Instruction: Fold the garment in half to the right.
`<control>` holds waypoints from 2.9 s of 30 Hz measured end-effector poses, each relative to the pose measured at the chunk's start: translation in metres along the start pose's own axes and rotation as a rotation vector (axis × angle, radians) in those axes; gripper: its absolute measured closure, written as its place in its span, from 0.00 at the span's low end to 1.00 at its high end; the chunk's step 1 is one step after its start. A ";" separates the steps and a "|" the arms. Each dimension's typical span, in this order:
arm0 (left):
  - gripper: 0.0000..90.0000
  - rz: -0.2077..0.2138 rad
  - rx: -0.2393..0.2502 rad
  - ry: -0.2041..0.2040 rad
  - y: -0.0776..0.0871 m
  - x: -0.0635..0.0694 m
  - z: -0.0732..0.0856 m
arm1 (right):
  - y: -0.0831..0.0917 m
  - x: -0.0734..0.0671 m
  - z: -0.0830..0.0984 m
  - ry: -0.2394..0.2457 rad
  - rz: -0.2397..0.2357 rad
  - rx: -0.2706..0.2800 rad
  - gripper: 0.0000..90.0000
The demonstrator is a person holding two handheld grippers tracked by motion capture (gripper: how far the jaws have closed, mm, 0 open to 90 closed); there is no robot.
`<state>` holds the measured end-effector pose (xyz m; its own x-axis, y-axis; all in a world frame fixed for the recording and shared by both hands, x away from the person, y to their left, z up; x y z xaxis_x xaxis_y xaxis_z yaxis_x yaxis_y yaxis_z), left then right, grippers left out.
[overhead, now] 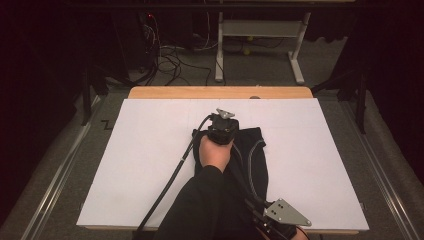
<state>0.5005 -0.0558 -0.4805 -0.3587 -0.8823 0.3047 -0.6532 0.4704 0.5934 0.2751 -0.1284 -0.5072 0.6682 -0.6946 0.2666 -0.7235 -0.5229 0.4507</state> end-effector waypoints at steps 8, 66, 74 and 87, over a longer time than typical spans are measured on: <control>0.79 0.013 -0.011 -0.014 -0.006 0.008 0.003 | 0.003 0.002 0.010 -0.013 -0.008 -0.029 0.80; 0.00 0.086 0.110 -0.040 0.157 -0.146 0.101 | 0.009 0.041 -0.001 -0.105 0.045 0.037 0.59; 0.00 0.075 0.137 0.008 0.179 -0.173 0.116 | -0.018 0.065 -0.024 -0.107 0.054 0.033 0.82; 0.00 0.111 0.142 0.012 0.182 -0.164 0.121 | -0.114 0.115 -0.058 -0.094 0.099 -0.130 1.00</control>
<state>0.3595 0.1765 -0.5127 -0.4261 -0.8247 0.3718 -0.6983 0.5611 0.4444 0.4442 -0.1204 -0.4786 0.5712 -0.7860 0.2367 -0.7523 -0.3859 0.5339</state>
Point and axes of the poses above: each handheld gripper's, and its own axes: y roughly backward along the jaws, z roughly out of its underside, x roughly to its right, the point moved 10 cm from there along -y, roughly forward along the jaws, and after that the axes turned 13 degrees about y, right-handed, at the moved point
